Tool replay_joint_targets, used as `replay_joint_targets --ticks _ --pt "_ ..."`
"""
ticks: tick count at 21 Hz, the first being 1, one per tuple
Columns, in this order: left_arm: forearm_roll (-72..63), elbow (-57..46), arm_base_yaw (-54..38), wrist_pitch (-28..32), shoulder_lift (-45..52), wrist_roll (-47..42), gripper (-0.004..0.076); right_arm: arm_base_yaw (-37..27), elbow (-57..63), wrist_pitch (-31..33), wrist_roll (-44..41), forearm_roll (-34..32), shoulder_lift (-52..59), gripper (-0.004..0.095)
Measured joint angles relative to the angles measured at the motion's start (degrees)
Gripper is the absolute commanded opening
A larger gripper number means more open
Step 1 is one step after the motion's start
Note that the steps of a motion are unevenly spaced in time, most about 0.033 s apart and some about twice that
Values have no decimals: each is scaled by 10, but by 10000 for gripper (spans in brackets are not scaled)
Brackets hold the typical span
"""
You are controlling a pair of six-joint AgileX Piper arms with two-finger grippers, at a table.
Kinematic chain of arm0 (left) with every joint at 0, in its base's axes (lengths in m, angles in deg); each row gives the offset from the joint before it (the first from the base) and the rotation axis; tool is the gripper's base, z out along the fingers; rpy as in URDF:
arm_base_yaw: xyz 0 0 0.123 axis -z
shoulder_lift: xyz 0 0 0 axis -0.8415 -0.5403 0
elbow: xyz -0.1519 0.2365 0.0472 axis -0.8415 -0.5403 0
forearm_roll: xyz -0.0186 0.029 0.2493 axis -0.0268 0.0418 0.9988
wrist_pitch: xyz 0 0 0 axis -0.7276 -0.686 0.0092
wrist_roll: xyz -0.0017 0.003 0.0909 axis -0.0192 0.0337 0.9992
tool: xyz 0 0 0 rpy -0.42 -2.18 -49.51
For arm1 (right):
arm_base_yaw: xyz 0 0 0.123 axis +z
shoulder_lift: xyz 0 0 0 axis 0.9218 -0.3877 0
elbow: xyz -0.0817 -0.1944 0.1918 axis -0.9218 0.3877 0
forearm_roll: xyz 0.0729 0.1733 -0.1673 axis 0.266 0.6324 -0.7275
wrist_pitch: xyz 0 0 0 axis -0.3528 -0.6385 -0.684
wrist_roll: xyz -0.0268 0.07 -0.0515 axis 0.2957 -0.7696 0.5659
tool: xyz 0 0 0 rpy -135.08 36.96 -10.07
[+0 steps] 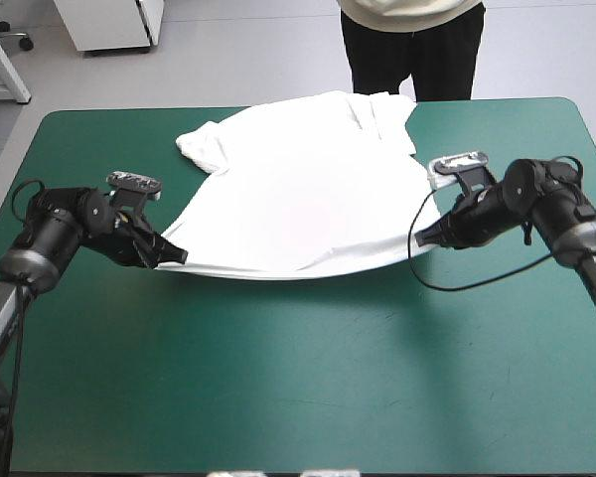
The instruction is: Fold the cloth
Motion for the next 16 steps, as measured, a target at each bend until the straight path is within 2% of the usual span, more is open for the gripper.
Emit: replay_joint_targets --ticks 5,11,16 --pt "38 -112 0 -59 115 -12 -9 -11 175 22 -7 19 144 -17" --pt "8 -287 0 -63 210 -25 -9 -11 348 31 -11 41 234 -16" --pt "6 -342 0 -56 268 -39 -9 -11 414 17 -17 41 276 -17"
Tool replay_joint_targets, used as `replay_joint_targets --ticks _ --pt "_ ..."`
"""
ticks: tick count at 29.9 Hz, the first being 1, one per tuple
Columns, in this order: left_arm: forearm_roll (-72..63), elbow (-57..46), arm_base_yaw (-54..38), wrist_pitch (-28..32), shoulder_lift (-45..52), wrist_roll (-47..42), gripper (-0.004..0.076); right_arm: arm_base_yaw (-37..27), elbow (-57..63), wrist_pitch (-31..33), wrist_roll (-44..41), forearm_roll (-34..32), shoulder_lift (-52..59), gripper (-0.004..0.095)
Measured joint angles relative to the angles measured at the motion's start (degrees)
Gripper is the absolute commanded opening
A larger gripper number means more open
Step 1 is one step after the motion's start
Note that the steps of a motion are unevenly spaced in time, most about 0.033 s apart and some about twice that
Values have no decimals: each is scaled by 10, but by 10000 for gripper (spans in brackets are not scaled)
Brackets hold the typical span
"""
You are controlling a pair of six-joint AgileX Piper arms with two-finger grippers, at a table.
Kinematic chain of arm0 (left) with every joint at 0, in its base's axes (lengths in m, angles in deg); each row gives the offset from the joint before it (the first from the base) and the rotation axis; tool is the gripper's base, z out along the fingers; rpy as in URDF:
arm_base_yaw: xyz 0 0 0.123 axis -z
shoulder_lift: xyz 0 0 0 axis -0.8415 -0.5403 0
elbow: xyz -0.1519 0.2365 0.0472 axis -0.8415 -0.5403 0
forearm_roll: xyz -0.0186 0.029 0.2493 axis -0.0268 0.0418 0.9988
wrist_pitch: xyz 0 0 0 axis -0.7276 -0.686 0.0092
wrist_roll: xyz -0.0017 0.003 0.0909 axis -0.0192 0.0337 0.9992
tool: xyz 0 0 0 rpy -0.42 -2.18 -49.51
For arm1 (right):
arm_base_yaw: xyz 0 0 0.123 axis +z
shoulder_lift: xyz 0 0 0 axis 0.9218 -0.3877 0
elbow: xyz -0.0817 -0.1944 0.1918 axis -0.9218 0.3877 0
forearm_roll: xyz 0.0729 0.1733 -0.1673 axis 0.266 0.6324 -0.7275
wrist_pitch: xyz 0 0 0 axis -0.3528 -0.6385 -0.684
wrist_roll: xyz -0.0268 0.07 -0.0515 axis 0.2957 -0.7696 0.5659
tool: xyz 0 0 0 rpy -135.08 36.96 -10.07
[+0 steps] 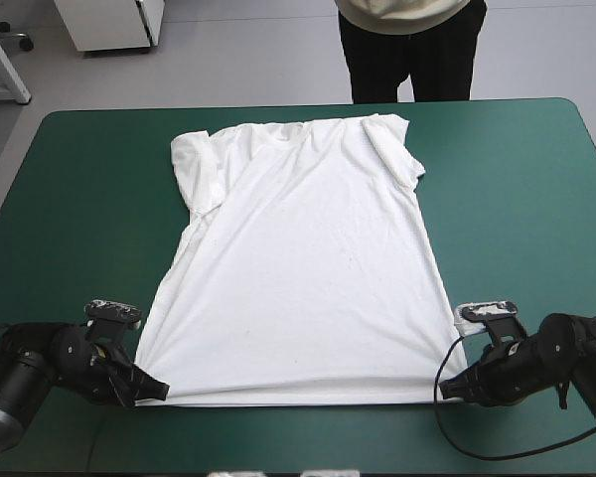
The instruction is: Fold the cloth
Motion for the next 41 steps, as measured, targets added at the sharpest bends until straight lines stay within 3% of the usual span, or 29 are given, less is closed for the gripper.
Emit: replay_joint_targets --ticks 8,12,16,23,26,35,41 --pt "-17 -8 0 7 3 8 -9 0 14 -15 0 0 1 1" --pt "-19 -8 0 7 3 14 1 -2 15 -15 0 0 1 114" --pt "-26 -8 0 7 3 24 103 -3 15 -15 0 0 1 226" --pt "-36 -8 0 10 3 26 382 -3 14 -15 0 0 1 363" --pt "-40 -2 0 16 3 26 449 -3 -5 -6 3 -1 1 392" --pt "-38 178 0 57 -16 -4 452 -3 -194 -25 -9 -32 -4 391" --pt "-31 273 0 103 -131 -16 452 -3 -292 -32 -13 -47 -49 391"
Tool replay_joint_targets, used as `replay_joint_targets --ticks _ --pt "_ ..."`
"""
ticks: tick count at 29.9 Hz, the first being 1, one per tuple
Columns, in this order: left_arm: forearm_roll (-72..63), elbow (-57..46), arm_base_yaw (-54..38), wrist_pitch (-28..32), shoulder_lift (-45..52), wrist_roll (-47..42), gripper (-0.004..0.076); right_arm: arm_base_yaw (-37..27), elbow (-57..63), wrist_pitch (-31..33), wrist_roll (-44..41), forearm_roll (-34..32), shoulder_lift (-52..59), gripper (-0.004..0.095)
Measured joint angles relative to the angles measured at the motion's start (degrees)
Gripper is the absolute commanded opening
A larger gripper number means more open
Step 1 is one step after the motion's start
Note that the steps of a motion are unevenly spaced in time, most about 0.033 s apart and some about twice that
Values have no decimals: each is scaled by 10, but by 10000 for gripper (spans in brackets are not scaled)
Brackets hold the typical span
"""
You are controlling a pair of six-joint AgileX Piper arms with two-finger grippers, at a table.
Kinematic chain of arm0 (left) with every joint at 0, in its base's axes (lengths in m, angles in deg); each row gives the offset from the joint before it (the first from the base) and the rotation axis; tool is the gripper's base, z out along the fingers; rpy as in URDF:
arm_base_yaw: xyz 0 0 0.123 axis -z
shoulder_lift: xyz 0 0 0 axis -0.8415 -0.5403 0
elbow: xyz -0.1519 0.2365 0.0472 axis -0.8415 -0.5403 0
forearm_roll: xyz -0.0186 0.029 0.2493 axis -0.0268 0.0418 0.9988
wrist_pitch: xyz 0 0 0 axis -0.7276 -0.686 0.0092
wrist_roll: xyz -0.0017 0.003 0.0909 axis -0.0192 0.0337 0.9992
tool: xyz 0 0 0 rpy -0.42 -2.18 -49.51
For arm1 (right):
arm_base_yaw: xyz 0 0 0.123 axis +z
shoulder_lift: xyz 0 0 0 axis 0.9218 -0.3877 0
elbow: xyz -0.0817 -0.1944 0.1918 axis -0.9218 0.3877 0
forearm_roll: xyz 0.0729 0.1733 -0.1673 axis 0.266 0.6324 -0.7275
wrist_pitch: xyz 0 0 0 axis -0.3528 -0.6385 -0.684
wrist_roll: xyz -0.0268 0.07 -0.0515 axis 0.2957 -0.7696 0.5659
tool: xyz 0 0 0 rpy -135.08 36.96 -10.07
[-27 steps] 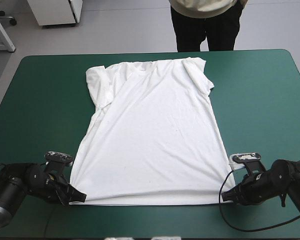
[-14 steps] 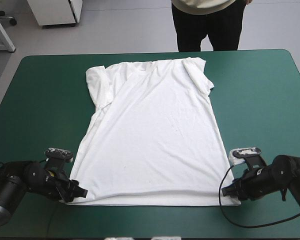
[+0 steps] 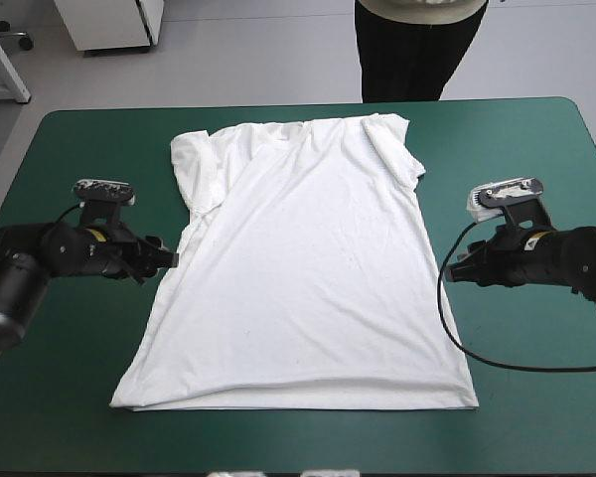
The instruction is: Fold the cloth
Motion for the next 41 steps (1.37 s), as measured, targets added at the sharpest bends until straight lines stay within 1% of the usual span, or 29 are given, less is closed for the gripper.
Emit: replay_joint_targets --ticks 6,12,18,25,27,29,32,33,35,36,39,41 --pt "1 63 0 38 -145 -14 452 0 -16 -2 0 -3 -41 391" --pt "-11 111 0 44 -248 -15 452 0 -16 1 0 -4 -64 391" --pt "-11 122 0 48 -295 -15 452 0 -17 -4 0 -4 -66 391" --pt "-11 122 0 76 -333 -15 451 0 -17 -7 0 -4 -66 391" --pt "-10 123 0 85 -339 -15 438 0 -17 -7 0 -4 -66 391" --pt "-10 124 0 98 -342 -15 400 0 -17 -7 0 -5 -66 391" --pt "-10 124 0 112 -344 -15 278 0 -17 -7 0 -5 -66 391" --pt "-10 124 0 115 -344 -15 207 0 -17 -7 0 -5 -66 391" --pt "-10 124 0 118 -344 -15 40 0 -17 -9 0 -5 -67 391" --pt "-10 124 0 118 -344 -15 -6 0 -17 -11 1 -5 -68 391" --pt "-10 124 0 118 -344 -13 -9 0 -17 -13 2 -4 -78 394" --pt "-10 124 0 119 -344 -10 -9 0 -17 -17 9 5 -92 421"
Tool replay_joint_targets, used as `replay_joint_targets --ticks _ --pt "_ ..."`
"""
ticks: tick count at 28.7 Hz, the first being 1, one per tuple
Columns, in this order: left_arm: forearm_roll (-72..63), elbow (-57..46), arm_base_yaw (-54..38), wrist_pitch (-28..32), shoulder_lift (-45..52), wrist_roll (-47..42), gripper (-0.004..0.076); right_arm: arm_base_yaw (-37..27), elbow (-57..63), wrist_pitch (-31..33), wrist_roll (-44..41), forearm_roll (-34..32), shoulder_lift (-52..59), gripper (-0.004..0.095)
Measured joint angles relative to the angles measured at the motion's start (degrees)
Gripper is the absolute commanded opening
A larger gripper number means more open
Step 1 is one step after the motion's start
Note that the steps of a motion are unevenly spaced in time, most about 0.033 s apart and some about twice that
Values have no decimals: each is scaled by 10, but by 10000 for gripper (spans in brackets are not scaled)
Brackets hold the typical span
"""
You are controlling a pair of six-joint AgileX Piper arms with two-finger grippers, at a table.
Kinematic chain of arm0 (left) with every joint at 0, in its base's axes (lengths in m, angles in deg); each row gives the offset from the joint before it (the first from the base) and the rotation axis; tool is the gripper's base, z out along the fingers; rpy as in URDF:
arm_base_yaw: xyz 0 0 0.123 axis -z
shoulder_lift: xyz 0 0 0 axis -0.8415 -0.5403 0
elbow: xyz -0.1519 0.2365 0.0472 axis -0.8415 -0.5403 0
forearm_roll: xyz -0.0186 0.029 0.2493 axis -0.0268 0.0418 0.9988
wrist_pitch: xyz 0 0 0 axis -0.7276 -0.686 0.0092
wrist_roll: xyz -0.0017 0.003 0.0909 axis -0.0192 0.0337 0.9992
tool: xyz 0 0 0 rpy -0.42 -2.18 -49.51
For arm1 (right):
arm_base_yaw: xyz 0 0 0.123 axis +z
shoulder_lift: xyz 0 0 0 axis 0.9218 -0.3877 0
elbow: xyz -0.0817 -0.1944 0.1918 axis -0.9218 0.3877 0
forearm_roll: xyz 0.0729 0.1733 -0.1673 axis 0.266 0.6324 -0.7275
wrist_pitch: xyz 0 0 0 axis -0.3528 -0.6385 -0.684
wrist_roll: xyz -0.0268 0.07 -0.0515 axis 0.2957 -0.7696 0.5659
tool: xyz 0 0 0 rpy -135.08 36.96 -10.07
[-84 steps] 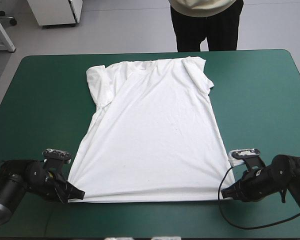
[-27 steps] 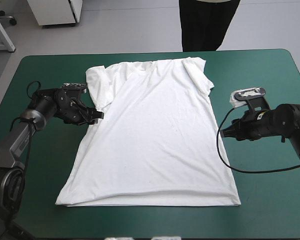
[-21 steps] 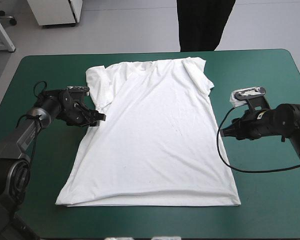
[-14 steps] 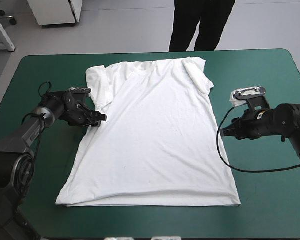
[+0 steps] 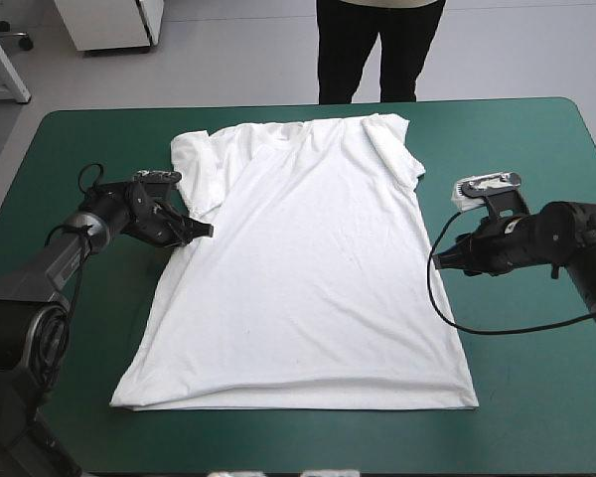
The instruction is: Fold the cloth
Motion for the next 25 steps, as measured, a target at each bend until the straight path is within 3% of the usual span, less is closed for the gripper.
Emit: replay_joint_targets --ticks 6,12,25 --pt "0 0 0 -11 0 11 -9 16 -12 -35 46 31 -81 455" --pt "0 0 0 -15 0 16 -9 33 -103 -56 41 28 -177 455" --pt "0 0 0 -17 0 23 -9 34 -314 -9 7 -30 -406 439"
